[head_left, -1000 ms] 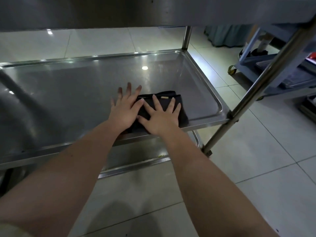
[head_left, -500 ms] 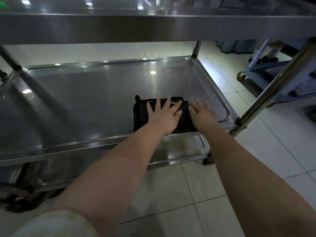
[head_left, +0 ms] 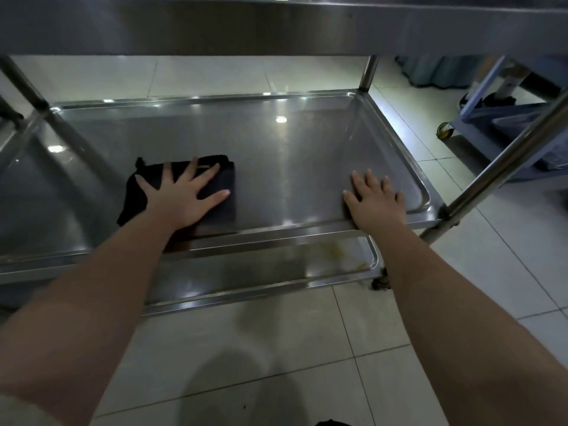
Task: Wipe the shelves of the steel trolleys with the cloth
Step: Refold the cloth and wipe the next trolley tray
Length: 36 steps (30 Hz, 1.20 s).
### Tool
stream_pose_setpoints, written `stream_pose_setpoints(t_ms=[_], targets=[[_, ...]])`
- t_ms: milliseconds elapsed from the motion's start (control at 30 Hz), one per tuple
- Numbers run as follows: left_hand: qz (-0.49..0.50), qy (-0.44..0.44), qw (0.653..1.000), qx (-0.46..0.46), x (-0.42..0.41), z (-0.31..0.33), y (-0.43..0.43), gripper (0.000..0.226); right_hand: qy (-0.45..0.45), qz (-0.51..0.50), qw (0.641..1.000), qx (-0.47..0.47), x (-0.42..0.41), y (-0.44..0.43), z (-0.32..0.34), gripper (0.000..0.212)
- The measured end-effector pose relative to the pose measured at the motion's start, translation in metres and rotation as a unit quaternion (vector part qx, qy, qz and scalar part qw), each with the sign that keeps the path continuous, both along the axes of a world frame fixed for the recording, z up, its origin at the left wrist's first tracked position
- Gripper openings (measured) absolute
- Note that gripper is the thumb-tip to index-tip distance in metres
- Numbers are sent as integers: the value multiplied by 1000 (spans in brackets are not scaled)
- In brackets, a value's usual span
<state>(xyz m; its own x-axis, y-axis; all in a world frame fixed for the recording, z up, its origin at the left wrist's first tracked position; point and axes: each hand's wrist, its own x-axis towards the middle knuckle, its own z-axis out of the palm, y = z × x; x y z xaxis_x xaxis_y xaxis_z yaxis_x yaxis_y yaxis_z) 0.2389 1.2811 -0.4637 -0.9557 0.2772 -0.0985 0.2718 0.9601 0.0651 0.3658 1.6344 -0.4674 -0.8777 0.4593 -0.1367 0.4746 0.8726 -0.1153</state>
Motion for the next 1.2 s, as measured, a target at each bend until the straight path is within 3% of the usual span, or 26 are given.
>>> stream_pose_setpoints(t_ms=[100,233,333,667,833,1000,1133,1200], targets=[[-13,-2,1000,7,7,2,-10,81,-14,-12,1000,2,-14,-26,8,62],[-14,-2,1000,17,10,6,-7,82,59,137,989,14,-53,-124,14,61],[-15,2,1000,14,12,6,-7,80,57,154,986,-29,-66,-179,4,57],[-23,-30,999,19,52,-4,-13,84,30,140,990,4,-68,-185,-6,53],[25,-17,999,16,32,2,-95,91,34,146,989,-6,-70,-182,-5,56],[76,-57,995,15,24,11,-174,77,36,123,992,1,-66,-190,0,55],[66,-59,996,13,24,15,-168,75,81,178,980,46,-85,-249,17,55],[66,-52,996,14,25,14,-169,80,61,222,973,16,-96,-299,21,54]])
